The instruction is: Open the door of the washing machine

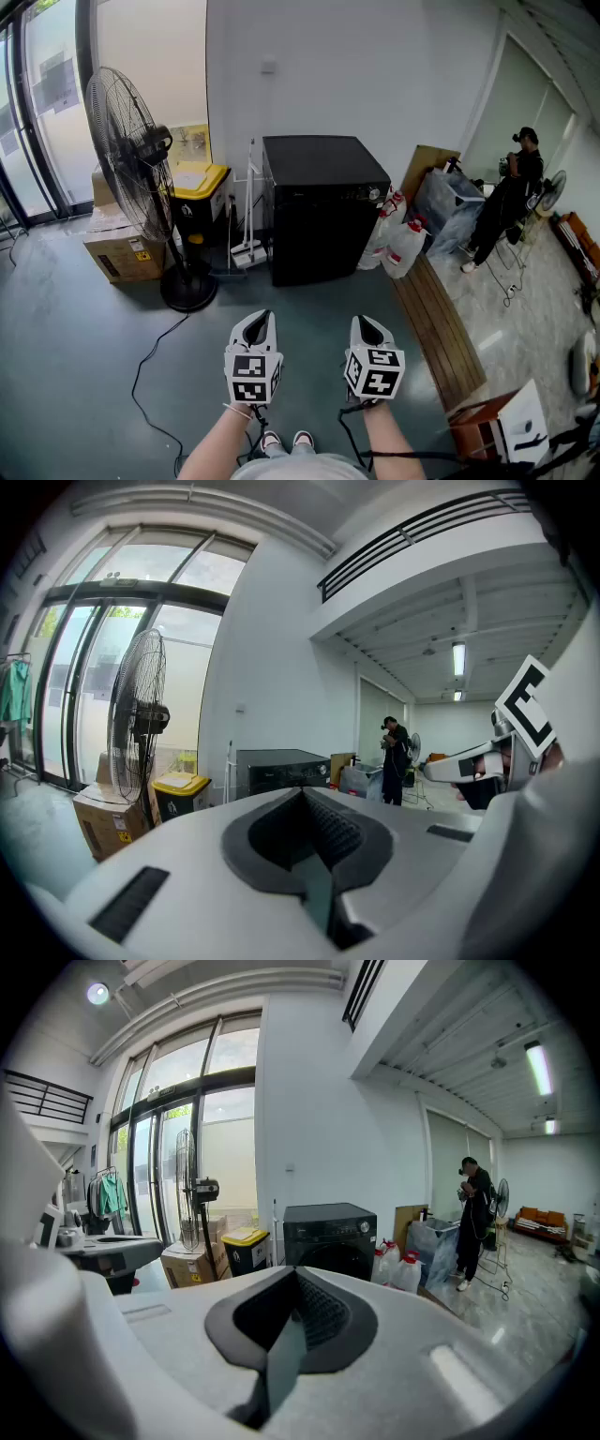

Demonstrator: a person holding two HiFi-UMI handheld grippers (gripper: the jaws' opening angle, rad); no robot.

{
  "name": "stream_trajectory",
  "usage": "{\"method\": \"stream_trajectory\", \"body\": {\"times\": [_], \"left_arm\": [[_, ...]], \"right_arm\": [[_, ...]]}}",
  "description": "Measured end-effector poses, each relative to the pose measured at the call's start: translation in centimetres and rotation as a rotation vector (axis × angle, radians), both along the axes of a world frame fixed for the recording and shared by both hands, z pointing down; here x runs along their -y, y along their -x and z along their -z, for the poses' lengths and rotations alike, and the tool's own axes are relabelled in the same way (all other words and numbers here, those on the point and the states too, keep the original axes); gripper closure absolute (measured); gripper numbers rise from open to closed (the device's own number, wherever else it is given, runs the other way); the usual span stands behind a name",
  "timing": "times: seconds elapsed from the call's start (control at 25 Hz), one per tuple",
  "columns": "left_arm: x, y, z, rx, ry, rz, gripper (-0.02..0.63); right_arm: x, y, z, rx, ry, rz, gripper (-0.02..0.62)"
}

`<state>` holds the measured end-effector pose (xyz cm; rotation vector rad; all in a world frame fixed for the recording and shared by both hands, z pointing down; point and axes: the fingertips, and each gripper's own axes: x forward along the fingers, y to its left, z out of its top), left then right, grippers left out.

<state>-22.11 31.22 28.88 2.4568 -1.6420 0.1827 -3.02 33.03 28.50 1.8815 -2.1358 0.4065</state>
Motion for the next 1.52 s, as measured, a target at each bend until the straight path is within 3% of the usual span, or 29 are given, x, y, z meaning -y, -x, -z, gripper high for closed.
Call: {"method": "stream_trajectory", "body": {"times": [0.92,1.52], "left_arm": [[0.1,2.7,-1.3,0.031,0.016,-0.054,0.601],[8.8,1.3,-2.4,0.022,0.046,-0.037,0.601]], "right_arm": [[-0.8,3.4,-1.6,0.003,0.043,0.003,0.591],[8.3,1.8,-2.2,0.004,0.053,0.007,0.589]]}}
